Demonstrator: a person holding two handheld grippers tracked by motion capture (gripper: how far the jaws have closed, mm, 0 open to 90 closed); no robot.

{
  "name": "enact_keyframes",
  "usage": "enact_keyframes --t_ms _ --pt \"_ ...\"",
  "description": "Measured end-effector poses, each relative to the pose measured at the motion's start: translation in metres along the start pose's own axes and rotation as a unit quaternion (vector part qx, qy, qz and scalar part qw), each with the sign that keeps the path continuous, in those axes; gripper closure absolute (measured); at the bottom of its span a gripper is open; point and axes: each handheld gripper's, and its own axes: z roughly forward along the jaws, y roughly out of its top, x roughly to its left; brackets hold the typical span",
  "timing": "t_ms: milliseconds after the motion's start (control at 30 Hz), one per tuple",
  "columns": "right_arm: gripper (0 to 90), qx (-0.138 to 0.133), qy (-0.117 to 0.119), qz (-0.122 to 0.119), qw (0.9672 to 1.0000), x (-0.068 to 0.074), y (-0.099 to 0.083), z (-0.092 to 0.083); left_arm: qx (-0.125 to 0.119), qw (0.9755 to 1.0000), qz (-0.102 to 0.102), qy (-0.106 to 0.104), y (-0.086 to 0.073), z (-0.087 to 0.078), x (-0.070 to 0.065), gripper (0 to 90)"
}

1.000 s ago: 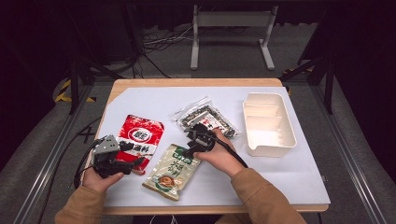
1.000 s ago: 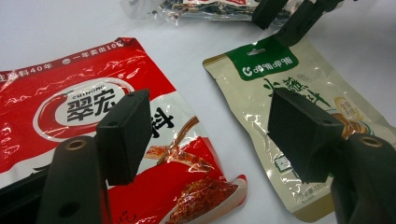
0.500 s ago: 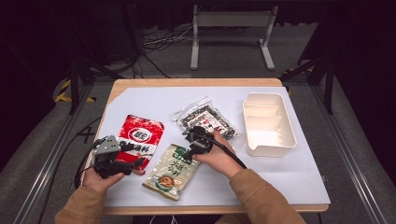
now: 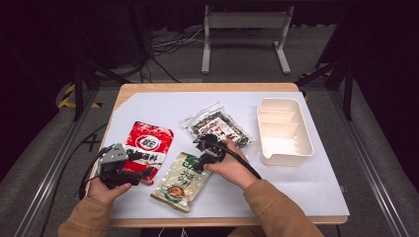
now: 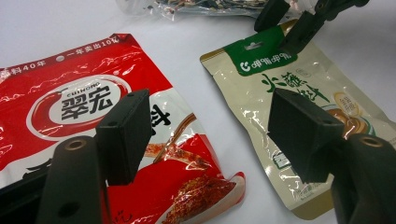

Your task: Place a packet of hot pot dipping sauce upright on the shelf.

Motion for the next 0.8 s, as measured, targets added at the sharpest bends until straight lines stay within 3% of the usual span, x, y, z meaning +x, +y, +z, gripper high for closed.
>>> enact_keyframes --t_ms 267,367,800 --pt "55.1 -0.024 0.022 0.012 0.9994 0.001 -0.001 -0.013 0.002 1.0000 0.000 -0.003 0.000 0.001 0.000 31.1" --pt "57.7 -0.031 0.051 0.018 0.9981 0.002 -0.001 -0.015 0.002 1.0000 -0.001 -0.003 0.000 0.001 -0.001 31.1" --pt "61.4 -0.013 0.076 0.000 0.9970 0.010 -0.006 -0.003 0.002 1.0000 0.003 -0.002 0.000 0.001 0.000 31.0"
